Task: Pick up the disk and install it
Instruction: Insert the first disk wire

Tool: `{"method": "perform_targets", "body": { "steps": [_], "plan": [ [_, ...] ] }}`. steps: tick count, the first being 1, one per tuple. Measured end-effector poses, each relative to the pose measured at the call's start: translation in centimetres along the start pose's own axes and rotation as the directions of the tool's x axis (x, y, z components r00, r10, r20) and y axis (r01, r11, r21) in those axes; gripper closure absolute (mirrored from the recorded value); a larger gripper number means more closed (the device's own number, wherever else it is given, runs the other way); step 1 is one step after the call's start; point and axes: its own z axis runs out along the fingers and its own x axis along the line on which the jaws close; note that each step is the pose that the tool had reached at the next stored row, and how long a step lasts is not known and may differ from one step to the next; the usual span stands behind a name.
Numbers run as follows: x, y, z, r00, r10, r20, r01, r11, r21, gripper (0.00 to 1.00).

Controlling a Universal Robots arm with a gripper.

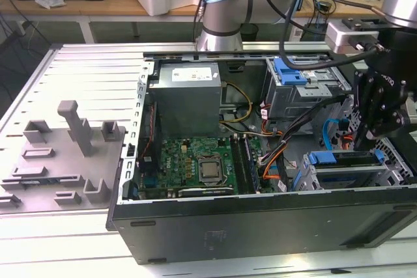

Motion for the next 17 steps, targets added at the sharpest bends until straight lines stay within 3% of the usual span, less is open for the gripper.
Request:
{"method": "perform_targets", "body": {
  "steps": [14,17],
  "plan": [
    [0.04,-0.07,0.05,1.0000,0.000,0.0031,0.000,1.0000,-0.0026,0.83],
    [0.07,-0.08,0.06,1.0000,0.000,0.0066,0.000,1.0000,-0.0031,0.83]
  ]
}}
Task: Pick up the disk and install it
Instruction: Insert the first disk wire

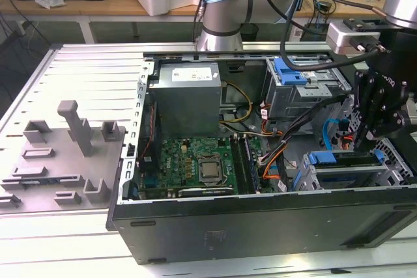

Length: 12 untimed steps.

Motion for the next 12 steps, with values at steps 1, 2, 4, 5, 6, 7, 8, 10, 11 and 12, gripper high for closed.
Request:
{"method": "perform_targets", "body": {
  "steps": [1,2,4,5,6,7,8,10,11,12],
  "plan": [
    [0.03,-0.01,0.00,1.0000,0.000,0.0033,0.000,1.0000,-0.0006,0.83],
    [0.05,-0.01,0.02,1.0000,0.000,0.0051,0.000,1.0000,-0.0018,0.83],
    [0.06,-0.01,0.02,1.0000,0.000,0.0073,0.000,1.0000,-0.0037,0.83],
    [0.06,-0.02,0.03,1.0000,0.000,0.0078,0.000,1.0000,-0.0038,0.83],
    [0.06,-0.01,0.03,1.0000,0.000,0.0079,0.000,1.0000,-0.0039,0.83],
    [0.07,-0.02,0.04,1.0000,0.000,0.0079,0.000,1.0000,-0.0039,0.83],
    [0.07,-0.02,0.03,1.0000,0.000,0.0078,0.000,1.0000,-0.0039,0.83],
    [0.07,-0.02,0.03,1.0000,0.000,0.0078,0.000,1.0000,-0.0039,0.83],
    [0.06,-0.07,0.06,1.0000,0.000,0.0078,0.000,1.0000,-0.0040,0.83],
    [0.05,-0.14,0.09,1.0000,0.000,0.0078,0.000,1.0000,-0.0040,0.83]
  ]
}}
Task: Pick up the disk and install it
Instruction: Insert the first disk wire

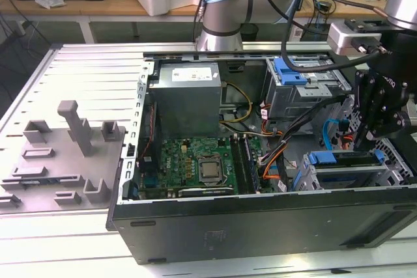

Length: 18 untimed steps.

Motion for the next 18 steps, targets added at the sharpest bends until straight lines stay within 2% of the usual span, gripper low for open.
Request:
{"method": "perform_targets", "body": {
  "steps": [18],
  "plan": [
    [-0.06,-0.05,0.36,0.9998,-0.019,0.0011,0.019,0.9998,0.0026,0.83]
  ]
}}
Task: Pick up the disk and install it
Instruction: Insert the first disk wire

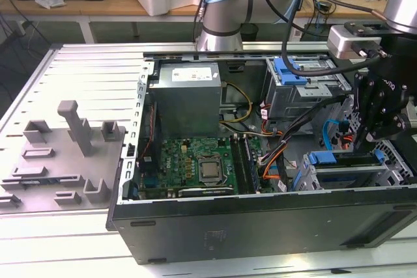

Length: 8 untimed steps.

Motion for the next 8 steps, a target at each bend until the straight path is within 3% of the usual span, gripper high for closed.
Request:
{"method": "perform_targets", "body": {
  "steps": [8],
  "plan": [
    [0.02,0.00,0.01,1.0000,0.000,0.0011,0.000,1.0000,-0.0001,0.83]
  ]
}}
